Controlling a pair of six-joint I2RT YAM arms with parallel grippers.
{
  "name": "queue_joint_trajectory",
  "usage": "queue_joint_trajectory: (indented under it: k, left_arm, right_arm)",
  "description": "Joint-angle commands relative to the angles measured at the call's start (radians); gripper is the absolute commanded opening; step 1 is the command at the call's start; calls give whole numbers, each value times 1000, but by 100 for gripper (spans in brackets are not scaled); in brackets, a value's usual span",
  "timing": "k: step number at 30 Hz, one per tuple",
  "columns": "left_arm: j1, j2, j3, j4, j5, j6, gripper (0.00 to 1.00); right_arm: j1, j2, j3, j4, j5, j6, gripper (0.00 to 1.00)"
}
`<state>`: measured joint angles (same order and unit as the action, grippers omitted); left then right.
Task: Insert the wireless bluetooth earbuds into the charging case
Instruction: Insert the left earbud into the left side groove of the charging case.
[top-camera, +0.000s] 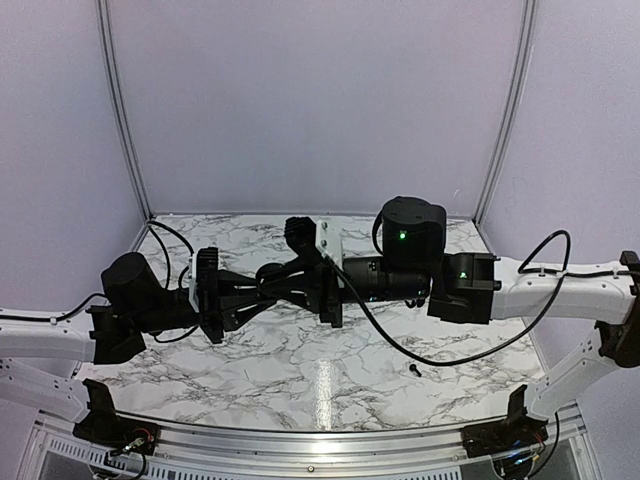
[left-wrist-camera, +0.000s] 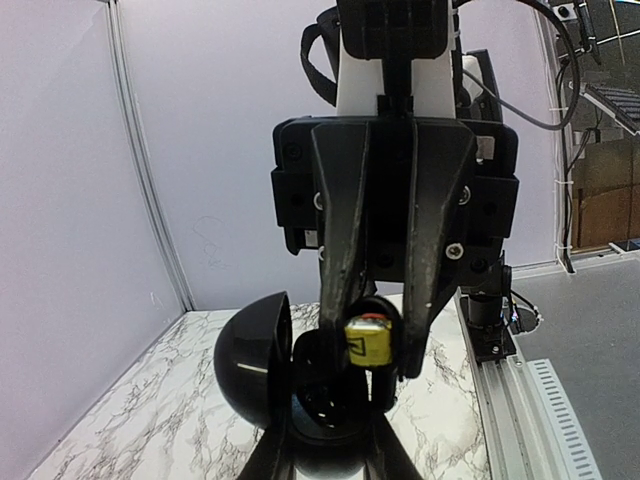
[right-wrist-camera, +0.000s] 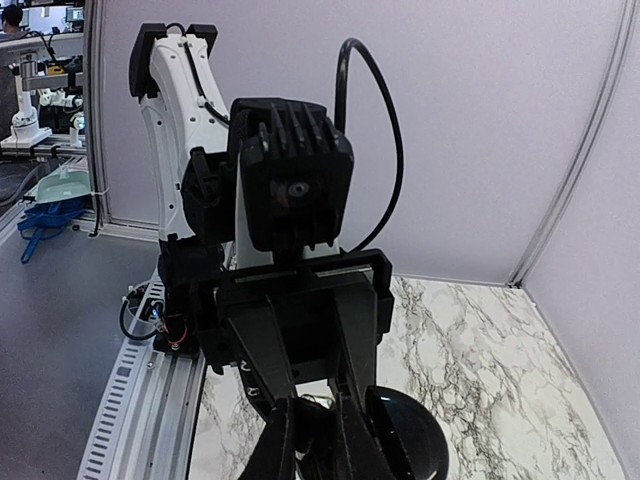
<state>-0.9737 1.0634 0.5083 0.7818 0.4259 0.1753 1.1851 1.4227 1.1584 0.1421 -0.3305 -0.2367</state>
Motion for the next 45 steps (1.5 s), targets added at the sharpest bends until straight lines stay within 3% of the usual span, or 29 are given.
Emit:
queue_joint_trajectory:
  k: [1,45]
  left_arm:
    - [-5,6,21,40,2,-7,0]
    - [-4,-6,8,42,-40,-36,0]
  right_arm:
    - [5,-23,31,34,30,3,5]
    - [8,8,20,-25,107,7,4]
